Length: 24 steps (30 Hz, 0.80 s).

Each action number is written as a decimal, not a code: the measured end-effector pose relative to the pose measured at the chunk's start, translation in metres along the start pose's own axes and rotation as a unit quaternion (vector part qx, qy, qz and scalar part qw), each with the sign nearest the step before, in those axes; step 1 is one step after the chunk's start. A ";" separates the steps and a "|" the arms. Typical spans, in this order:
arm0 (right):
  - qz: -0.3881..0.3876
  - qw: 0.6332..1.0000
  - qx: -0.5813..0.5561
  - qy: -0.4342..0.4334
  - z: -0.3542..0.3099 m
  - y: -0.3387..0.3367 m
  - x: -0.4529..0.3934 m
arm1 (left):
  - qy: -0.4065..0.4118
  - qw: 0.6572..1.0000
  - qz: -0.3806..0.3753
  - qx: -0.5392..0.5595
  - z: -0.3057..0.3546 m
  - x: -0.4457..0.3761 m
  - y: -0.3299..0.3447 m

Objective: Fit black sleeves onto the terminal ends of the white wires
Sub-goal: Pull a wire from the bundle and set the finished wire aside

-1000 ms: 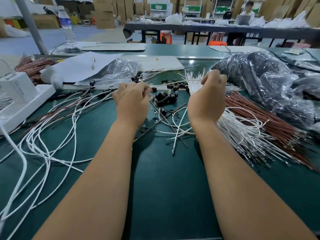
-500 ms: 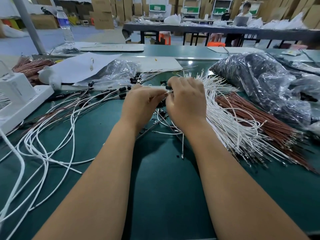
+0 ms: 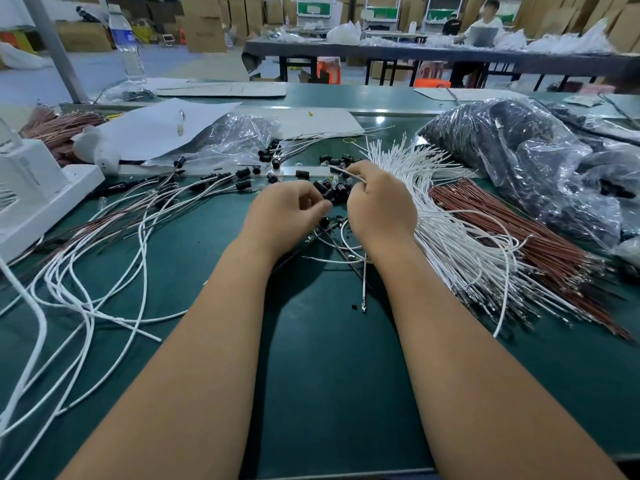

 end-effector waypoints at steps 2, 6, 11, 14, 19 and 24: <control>-0.008 1.000 -0.013 0.012 0.002 0.002 -0.001 | 0.023 0.998 -0.058 -0.032 0.005 0.000 0.009; -0.005 0.999 -0.033 0.018 0.004 0.005 -0.001 | -0.002 0.998 -0.059 -0.031 -0.002 -0.002 0.010; 0.007 0.999 -0.050 0.007 0.001 0.004 -0.002 | -0.003 0.999 -0.028 -0.034 -0.005 -0.003 0.008; 0.012 0.998 -0.062 0.005 0.001 0.004 -0.002 | -0.010 1.000 0.009 0.010 -0.002 -0.002 0.003; 0.029 0.996 -0.086 -0.001 0.001 0.003 -0.001 | -0.078 0.980 0.083 0.163 -0.006 -0.003 -0.008; 0.023 0.996 -0.084 -0.026 -0.004 0.005 0.002 | -0.089 0.963 0.071 0.244 -0.007 -0.004 -0.006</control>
Point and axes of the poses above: each hand's wrist, its own x-axis away from the middle knuckle, its own y-axis out of the palm, z = x × y, the point moved 5 cm from there along -x, towards the middle knuckle, and after that the axes turned 5 degrees about x, right-handed, at the moved point
